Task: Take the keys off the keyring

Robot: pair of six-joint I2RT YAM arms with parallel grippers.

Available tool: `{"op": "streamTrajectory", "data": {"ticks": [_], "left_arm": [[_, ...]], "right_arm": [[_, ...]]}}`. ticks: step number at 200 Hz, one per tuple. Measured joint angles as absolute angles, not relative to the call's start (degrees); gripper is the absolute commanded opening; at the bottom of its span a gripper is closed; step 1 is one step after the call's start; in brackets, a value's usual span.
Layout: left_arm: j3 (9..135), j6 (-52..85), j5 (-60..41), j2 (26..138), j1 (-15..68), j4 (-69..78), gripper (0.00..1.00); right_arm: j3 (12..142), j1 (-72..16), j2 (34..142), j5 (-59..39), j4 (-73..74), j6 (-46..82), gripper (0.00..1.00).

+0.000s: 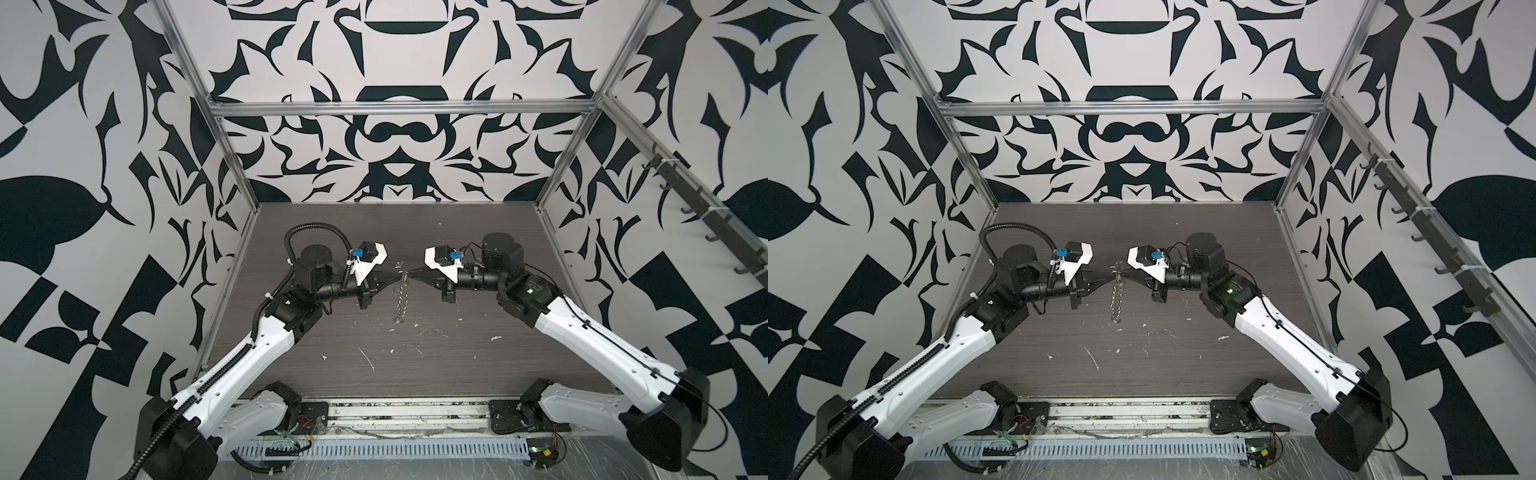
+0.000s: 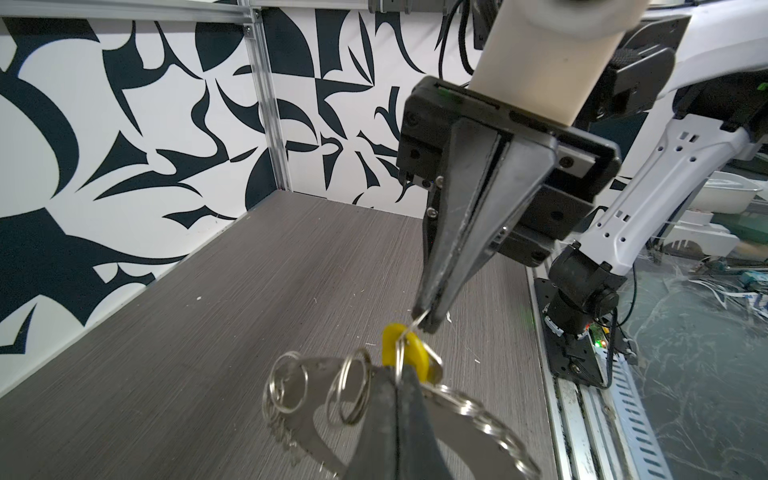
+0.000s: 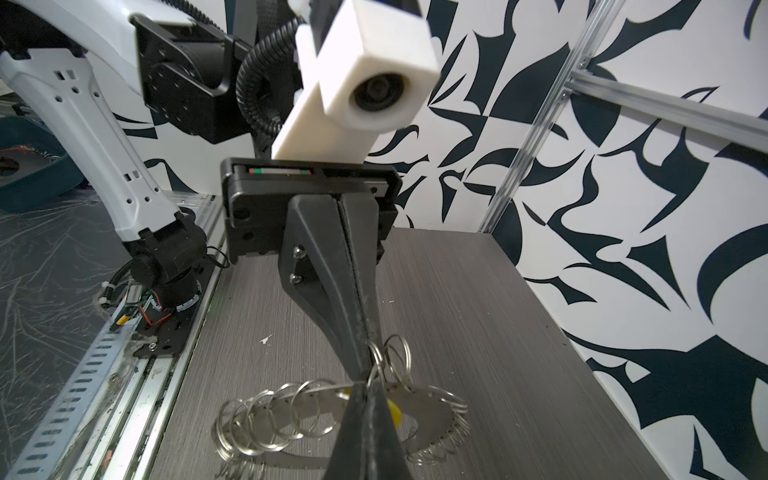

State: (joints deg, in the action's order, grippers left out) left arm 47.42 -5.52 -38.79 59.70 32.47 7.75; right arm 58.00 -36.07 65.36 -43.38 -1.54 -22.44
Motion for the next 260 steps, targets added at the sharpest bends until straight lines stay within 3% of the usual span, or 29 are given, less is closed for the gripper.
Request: {"op": "streamTrajectory", "data": {"ticks": [81, 260], "left_arm": [[47.8, -4.4, -39.4, 60.8, 32.6, 8.1, 0.00], [56.8, -2.4, -42.5, 65.4, 32.4, -7.4, 0.00]], "right_arm": [[58.9, -36.1, 65.0, -43.0, -4.7, -24.0, 0.00], [68.8, -39.5, 69.6, -39.2, -19.9, -34.5, 0.00]]}}
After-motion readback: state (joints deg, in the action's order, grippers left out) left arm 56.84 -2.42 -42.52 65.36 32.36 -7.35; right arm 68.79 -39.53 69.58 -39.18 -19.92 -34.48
